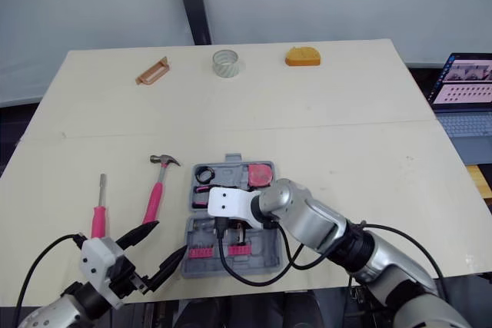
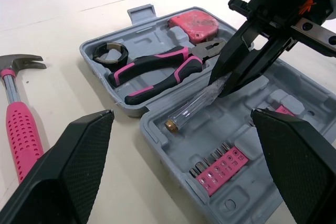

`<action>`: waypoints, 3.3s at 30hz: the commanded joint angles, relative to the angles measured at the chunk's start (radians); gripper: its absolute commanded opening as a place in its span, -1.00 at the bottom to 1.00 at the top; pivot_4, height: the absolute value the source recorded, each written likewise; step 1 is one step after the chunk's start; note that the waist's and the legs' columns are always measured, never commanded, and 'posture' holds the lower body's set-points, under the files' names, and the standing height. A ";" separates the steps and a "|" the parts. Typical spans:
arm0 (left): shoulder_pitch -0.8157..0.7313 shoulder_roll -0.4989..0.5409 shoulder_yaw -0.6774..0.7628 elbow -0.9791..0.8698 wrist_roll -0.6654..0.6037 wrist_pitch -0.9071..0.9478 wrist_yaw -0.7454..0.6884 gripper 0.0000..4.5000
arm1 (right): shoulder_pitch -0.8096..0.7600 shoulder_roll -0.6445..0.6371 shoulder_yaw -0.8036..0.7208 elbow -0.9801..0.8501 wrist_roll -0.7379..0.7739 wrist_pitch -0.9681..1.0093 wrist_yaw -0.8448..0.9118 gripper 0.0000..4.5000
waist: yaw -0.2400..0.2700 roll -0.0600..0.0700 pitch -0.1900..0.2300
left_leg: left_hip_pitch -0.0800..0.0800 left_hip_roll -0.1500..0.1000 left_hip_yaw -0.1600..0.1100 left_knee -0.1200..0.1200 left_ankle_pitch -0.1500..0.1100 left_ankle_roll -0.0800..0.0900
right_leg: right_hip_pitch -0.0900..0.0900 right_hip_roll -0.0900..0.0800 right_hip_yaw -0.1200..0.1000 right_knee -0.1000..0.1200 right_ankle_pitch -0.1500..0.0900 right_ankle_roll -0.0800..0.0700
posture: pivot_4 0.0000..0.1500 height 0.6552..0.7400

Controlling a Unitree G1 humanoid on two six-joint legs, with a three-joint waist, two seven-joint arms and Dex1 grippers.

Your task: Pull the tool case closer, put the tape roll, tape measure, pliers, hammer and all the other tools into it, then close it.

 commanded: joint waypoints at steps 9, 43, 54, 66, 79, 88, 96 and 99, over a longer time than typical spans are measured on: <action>0.005 0.004 -0.002 -0.004 0.001 -0.015 0.003 1.00 | -0.003 0.015 0.009 -0.021 -0.015 -0.004 0.014 -1.00 | 0.000 0.000 0.000 | 0.000 0.000 0.000 0.000 0.000 0.000 | 0.000 0.000 0.000 0.000 0.000 0.000 | 1.00 1.00; -0.012 0.003 -0.017 -0.002 0.012 -0.009 0.014 1.00 | 0.003 0.051 0.012 0.032 -0.057 -0.019 -0.007 -1.00 | -0.001 0.000 0.000 | 0.000 0.000 0.000 0.000 0.000 0.000 | 0.000 0.000 0.000 0.001 0.000 0.000 | 1.00 1.00; 0.000 -0.003 -0.027 -0.002 0.016 -0.013 0.018 1.00 | 0.004 0.065 0.001 0.047 -0.071 -0.024 -0.012 -1.00 | -0.001 0.000 0.000 | 0.000 0.000 0.000 0.000 0.000 0.000 | -0.001 0.000 0.000 0.002 0.000 0.000 | 1.00 1.00; 0.006 -0.004 -0.035 -0.009 0.014 -0.008 0.024 1.00 | 0.003 0.069 -0.032 0.033 -0.062 -0.018 -0.018 -0.22 | -0.001 0.000 0.000 | 0.000 0.000 0.000 0.000 0.000 0.000 | -0.001 0.000 0.000 0.002 0.000 0.000 | 1.00 1.00; -0.001 -0.008 -0.060 -0.011 0.008 0.000 0.035 1.00 | -0.011 0.000 -0.108 -0.076 -0.002 0.025 0.033 0.99 | -0.001 -0.001 -0.001 | 0.000 0.000 0.001 0.001 0.000 0.000 | -0.001 0.000 0.000 0.002 0.000 0.000 | 1.00 1.00; -0.025 -0.002 -0.061 -0.005 0.008 0.006 0.033 1.00 | 0.017 0.037 -0.157 -0.057 0.030 0.011 -0.005 0.99 | 0.000 -0.001 -0.001 | 0.000 0.000 0.001 0.001 0.000 0.000 | -0.001 0.000 0.000 0.002 0.000 0.000 | 1.00 1.00; -0.039 0.002 -0.061 0.003 0.009 0.012 0.028 1.00 | 0.108 0.049 -0.179 -0.042 0.021 -0.040 -0.053 -0.50 | -0.001 -0.001 -0.001 | 0.000 0.000 0.001 0.001 0.000 0.000 | -0.001 0.000 0.000 0.003 0.000 0.000 | 1.00 1.00; -0.047 0.003 -0.060 0.007 0.009 0.015 0.026 1.00 | 0.138 0.062 -0.166 -0.024 0.016 -0.058 -0.067 -0.96 | -0.001 -0.001 -0.001 | 0.001 0.000 0.001 0.001 0.000 0.000 | -0.001 0.000 0.000 0.003 0.000 0.000 | 1.00 1.00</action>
